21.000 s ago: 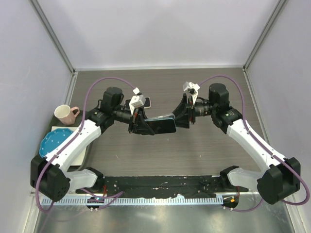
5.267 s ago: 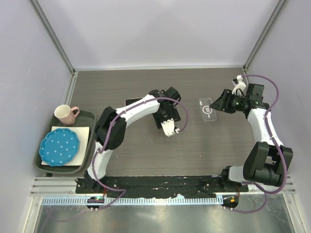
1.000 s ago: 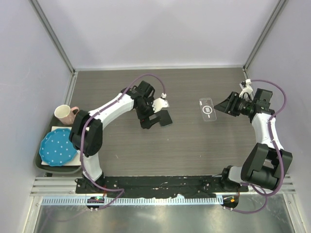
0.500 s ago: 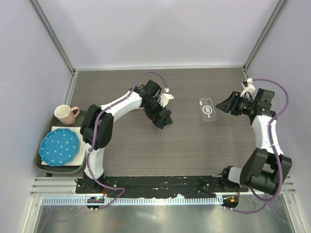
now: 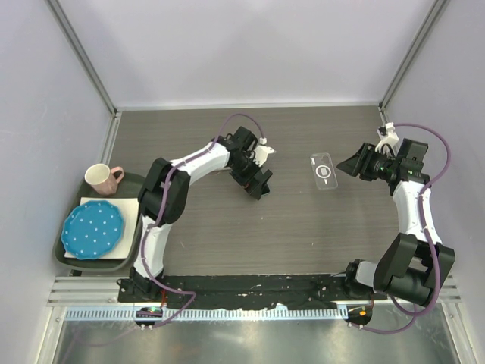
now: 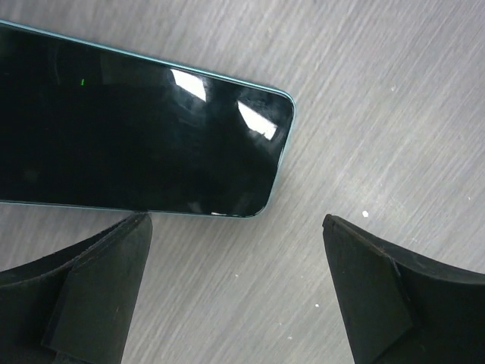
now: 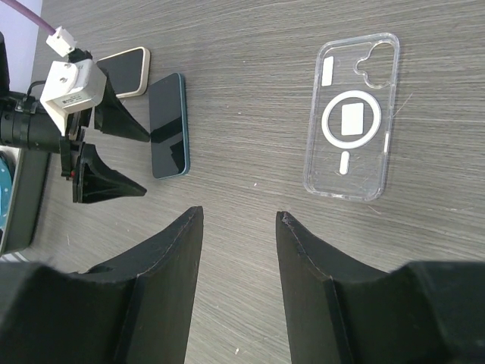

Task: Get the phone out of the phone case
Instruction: Adjust the phone at the center of the board.

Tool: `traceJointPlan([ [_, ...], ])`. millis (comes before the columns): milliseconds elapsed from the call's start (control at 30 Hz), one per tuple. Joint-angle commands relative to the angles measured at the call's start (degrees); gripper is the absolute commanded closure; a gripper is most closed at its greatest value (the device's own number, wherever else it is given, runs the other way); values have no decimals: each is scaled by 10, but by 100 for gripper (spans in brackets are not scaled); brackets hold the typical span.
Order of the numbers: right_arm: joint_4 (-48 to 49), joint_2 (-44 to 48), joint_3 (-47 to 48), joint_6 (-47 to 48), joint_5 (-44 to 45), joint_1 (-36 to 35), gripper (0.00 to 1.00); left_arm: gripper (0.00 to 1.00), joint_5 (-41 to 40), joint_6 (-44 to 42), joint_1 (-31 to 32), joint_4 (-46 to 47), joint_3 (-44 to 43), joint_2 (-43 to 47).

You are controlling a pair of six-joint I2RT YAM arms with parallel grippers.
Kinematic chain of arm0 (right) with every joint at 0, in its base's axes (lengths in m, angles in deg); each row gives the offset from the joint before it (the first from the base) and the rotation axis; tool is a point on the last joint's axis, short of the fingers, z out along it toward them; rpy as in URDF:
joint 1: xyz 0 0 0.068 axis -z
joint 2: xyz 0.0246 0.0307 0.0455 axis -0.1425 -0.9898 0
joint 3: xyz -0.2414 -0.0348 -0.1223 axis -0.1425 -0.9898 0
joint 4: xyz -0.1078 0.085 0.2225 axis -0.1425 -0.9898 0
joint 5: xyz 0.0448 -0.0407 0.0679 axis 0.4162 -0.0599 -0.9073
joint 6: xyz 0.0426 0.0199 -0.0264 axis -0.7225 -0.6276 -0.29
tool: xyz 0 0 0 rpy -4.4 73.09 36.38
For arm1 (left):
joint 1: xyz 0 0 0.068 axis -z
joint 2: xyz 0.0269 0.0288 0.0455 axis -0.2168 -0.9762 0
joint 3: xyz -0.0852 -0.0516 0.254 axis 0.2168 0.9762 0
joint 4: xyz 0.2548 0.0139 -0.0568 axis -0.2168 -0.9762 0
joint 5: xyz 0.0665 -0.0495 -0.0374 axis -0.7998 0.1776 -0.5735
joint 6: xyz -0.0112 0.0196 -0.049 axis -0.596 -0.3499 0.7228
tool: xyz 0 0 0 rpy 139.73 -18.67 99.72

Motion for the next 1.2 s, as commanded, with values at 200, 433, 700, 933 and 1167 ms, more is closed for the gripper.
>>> traceJointPlan([
  [200, 21, 20, 3, 11, 1, 4, 51, 0, -33, -28, 3, 39, -55, -35],
  [433, 20, 22, 3, 11, -2, 7, 52, 0, -63, -47, 3, 62, -84, -56],
  [700, 19, 21, 3, 11, -3, 11, 52, 0, -44, -44, 3, 72, -106, -67],
  [933, 17, 21, 3, 12, -6, 14, 51, 0, -61, -70, -13, 88, -86, -16],
  [1167, 17, 13, 5, 13, -15, 16, 51, 0, -85, -192, -75, 107, -18, 82],
])
